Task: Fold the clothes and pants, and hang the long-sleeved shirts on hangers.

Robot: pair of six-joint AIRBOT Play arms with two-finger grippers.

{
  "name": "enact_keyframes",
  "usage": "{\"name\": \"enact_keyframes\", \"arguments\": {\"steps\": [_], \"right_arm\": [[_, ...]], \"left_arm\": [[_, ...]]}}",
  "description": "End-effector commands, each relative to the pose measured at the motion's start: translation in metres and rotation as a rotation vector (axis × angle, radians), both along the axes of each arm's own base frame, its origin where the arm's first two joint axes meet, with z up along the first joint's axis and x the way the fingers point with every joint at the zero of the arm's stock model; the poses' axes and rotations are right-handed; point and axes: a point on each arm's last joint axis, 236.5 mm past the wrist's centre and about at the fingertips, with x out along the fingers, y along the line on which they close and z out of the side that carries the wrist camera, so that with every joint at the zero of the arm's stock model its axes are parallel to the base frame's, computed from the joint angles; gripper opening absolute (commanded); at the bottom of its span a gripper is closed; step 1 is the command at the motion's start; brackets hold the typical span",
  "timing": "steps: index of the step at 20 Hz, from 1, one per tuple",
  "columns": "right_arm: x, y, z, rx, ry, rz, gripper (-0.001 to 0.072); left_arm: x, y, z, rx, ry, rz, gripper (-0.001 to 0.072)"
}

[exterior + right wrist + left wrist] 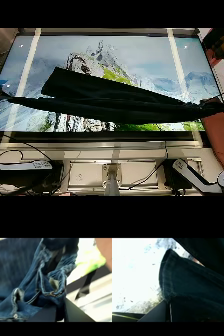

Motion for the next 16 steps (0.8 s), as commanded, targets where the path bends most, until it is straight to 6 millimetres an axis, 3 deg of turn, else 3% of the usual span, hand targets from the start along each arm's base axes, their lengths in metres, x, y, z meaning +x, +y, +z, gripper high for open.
{"name": "enact_keyframes", "arguments": {"steps": [1,2,4,7,9,10,12,13,14,16], "right_arm": [[0.020,-0.029,0.018,-0.199,-0.160,-0.016,0.0051],[0.025,-0.033,0.025,-0.242,-0.216,-0.033,0.0051],[0.040,-0.032,0.045,-0.266,-0.335,-0.059,0.0051],[0.065,-0.013,0.068,-0.183,-0.489,-0.070,0.0051],[0.069,-0.012,0.071,-0.173,-0.510,-0.073,0.0051],[0.068,-0.012,0.070,-0.178,-0.503,-0.072,0.0051],[0.063,-0.010,0.064,-0.169,-0.470,-0.061,0.0051],[0.057,-0.007,0.057,-0.162,-0.433,-0.050,0.0051],[0.048,-0.007,0.047,-0.162,-0.380,-0.040,0.0051],[0.027,-0.005,0.025,-0.156,-0.261,-0.023,0.0051]], "left_arm": [[0.013,0.028,-0.016,0.131,-0.030,0.078,0.0020],[0.028,0.030,-0.011,0.128,-0.077,0.125,0.0020],[0.071,0.018,0.018,0.040,-0.268,0.203,0.0021],[0.128,-0.005,0.091,-0.224,-0.585,0.325,0.0022],[0.143,-0.017,0.136,-0.328,-0.765,0.294,0.0022],[0.145,-0.021,0.148,-0.352,-0.812,0.273,0.0022],[0.140,-0.032,0.144,-0.360,-0.786,0.223,0.0022],[0.132,-0.039,0.127,-0.328,-0.720,0.171,0.0022],[0.119,-0.042,0.103,-0.272,-0.629,0.115,0.0022],[0.076,-0.040,0.038,-0.130,-0.345,0.007,0.0022]]}}
